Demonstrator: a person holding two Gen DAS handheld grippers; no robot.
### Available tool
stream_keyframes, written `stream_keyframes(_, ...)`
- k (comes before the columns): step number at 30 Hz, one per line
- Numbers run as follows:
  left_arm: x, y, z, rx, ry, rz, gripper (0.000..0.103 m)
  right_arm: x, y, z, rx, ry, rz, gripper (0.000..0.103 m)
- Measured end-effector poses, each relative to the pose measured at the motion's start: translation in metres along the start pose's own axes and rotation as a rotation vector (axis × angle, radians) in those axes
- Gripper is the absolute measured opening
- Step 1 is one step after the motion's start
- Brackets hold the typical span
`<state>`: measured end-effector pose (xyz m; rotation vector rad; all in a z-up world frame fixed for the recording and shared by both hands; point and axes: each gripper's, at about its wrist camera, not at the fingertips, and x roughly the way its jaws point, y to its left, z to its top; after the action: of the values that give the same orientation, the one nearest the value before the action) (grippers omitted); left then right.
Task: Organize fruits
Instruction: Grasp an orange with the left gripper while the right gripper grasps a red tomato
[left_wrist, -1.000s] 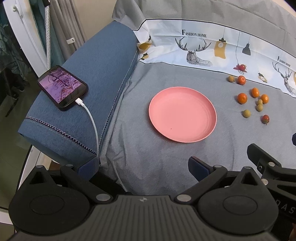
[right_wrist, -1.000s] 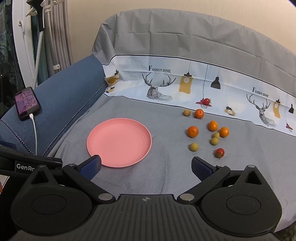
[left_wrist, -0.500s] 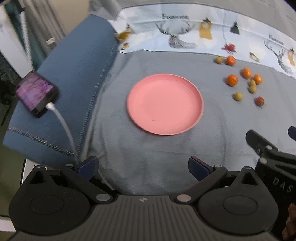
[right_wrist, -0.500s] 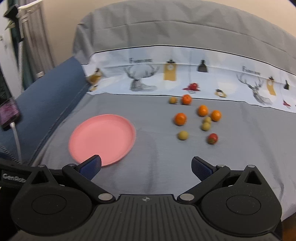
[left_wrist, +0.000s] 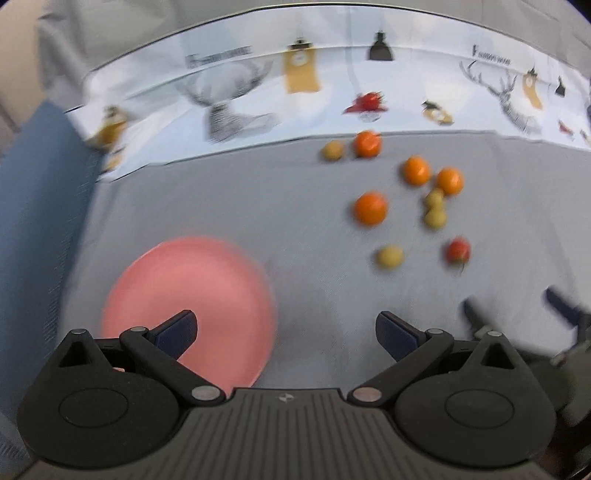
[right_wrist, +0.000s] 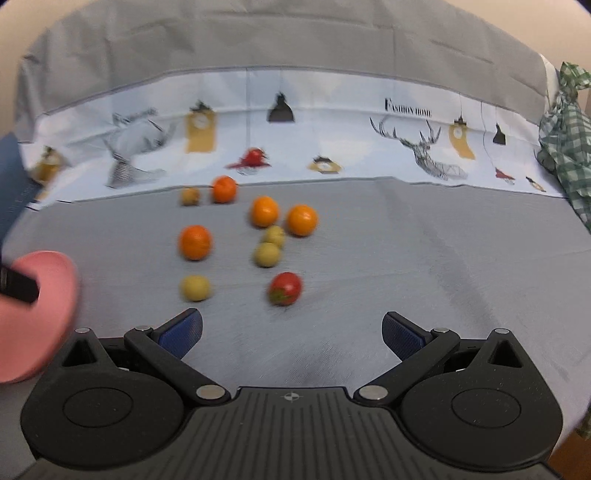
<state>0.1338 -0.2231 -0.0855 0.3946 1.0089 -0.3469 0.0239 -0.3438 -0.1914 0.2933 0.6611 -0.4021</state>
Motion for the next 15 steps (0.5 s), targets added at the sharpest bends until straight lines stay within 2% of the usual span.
stream_keyframes(5, 0.073, -0.038, 0.055, 0.038, 0.044, -0.062, 0.103, 0.063, -0.005, 0.010, 0.031, 0.045, 0.006, 0.102)
stream_keyframes(7, 0.101, -0.049, 0.067, 0.057, 0.069, -0.086, 0.103, 0.082, -0.003, 0.010, 0.023, 0.053, 0.005, 0.102)
stream_keyframes(9, 0.128, -0.057, 0.077, 0.073, 0.087, -0.077, 0.103, 0.098, 0.000, 0.005, -0.011, 0.080, 0.000, 0.102)
stream_keyframes(10, 0.137, -0.058, 0.079, 0.074, 0.093, -0.066, 0.103, 0.097, -0.001, 0.001, -0.014, 0.028, 0.011, 0.102)
stream_keyframes(15, 0.167, -0.060, 0.087, 0.081, 0.126, -0.046, 0.103, 0.097, -0.003, -0.002, -0.012, 0.019, 0.019, 0.102)
